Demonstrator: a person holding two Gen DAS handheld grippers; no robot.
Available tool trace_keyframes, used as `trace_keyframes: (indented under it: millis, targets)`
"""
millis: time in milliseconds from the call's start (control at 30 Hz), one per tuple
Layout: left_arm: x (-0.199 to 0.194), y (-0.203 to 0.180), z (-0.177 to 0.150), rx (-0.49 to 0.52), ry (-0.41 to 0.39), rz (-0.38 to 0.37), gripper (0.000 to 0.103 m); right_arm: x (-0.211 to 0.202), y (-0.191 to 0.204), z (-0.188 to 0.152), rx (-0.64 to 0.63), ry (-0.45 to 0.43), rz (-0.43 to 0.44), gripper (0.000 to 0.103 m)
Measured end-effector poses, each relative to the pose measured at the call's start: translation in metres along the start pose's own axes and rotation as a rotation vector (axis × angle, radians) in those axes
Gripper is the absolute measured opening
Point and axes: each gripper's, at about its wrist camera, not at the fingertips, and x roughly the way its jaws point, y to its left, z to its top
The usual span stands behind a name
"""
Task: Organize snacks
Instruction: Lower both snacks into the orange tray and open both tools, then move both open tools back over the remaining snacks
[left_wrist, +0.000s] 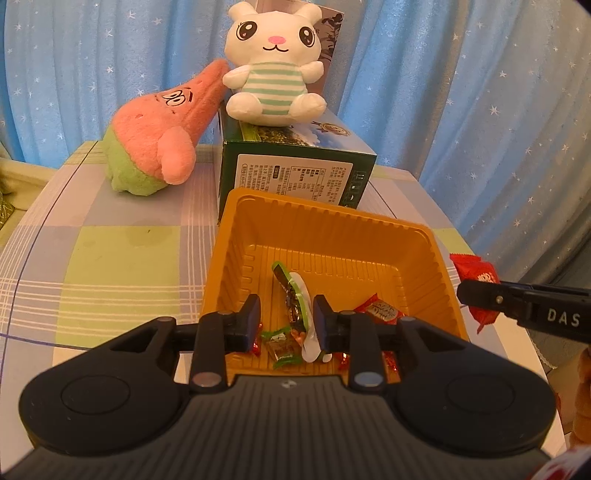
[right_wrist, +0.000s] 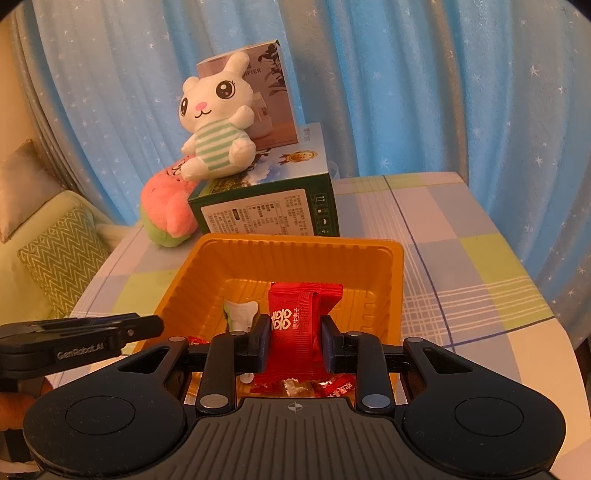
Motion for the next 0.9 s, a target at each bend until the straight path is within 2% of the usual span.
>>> trace_keyframes:
  millis: [367, 467, 500, 567, 600, 900]
  targets:
    - [-0.007, -0.002, 0.0, -0.001, -0.006, -0.018, 0.03, 0.008, 0.008, 0.005, -0.006, -0.011, -0.004, 0.029]
    - [-0.008, -0.002, -0.001, 0.001, -0.005, -0.014, 0.031, 0.017, 0.008, 0.008, 0.007, -0.009, 0.021, 0.029]
    - [-0.009, -0.002, -0.002, 0.004, -0.003, -0.012, 0.031, 0.021, 0.007, 0.009, 0.013, 0.004, 0.027, 0.03]
    - [-0.011, -0.002, -0.005, 0.008, -0.001, -0.01, 0.031, 0.022, 0.002, 0.009, 0.04, 0.005, 0.031, 0.054]
    - [-0.013, -0.002, -0.007, 0.006, -0.001, -0.012, 0.031, 0.02, 0.001, 0.008, 0.048, -0.005, 0.029, 0.056]
    - [-0.035, -0.009, -0.034, -0.01, 0.008, -0.011, 0.033, -0.01, -0.012, -0.019, 0.111, 0.019, 0.02, 0.057]
